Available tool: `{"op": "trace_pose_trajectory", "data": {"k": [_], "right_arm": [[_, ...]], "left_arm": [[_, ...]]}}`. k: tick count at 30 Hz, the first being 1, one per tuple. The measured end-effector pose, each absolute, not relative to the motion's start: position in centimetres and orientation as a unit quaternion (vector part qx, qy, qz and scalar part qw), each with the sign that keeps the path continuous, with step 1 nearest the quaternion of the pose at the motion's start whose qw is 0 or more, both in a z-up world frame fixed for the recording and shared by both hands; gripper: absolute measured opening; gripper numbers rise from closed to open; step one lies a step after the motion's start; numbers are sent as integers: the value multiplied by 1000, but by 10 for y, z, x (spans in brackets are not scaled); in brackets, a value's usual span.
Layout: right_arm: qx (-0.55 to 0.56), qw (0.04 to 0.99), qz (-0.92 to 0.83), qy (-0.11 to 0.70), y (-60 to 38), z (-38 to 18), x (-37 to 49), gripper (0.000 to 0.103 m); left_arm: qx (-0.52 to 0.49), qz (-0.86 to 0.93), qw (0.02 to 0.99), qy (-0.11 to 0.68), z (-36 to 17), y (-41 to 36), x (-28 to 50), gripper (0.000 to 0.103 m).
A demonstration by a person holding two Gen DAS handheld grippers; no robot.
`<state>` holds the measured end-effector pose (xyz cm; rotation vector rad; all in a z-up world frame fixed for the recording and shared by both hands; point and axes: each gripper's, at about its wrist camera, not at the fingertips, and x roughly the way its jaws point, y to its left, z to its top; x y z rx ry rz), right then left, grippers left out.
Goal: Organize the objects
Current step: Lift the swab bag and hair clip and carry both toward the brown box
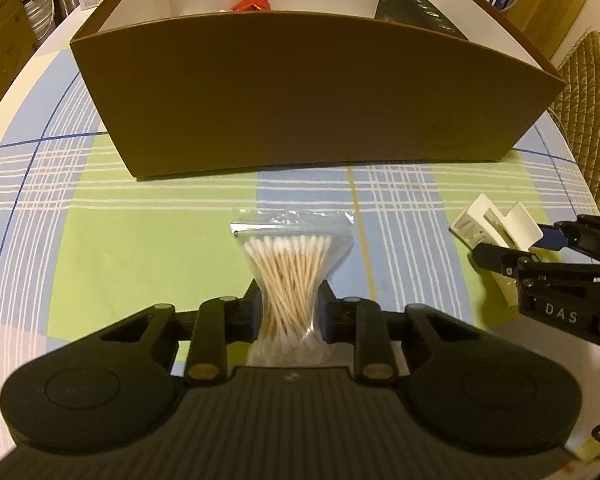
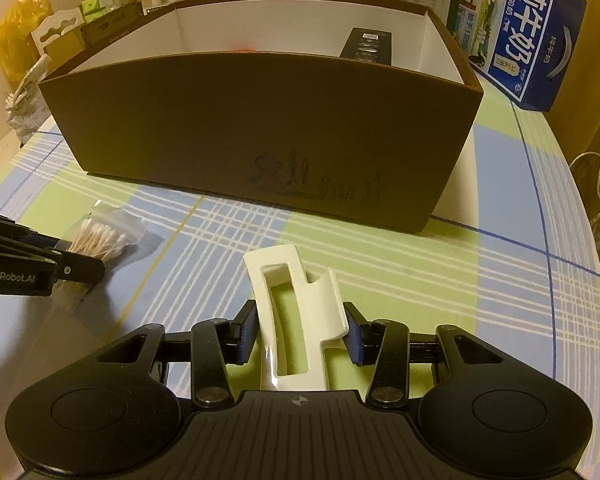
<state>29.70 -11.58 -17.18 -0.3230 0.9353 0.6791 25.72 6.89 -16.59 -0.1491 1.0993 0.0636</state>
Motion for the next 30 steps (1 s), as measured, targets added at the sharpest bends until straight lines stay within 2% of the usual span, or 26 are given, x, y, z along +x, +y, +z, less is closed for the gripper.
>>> {"op": "trace_pose_trajectory", "data": {"k": [30], "right_arm": [[-130,831,344,417,-113,-143,276,41]], "left_arm": [[-77,25,871,485,-129,72,234,21]]}}
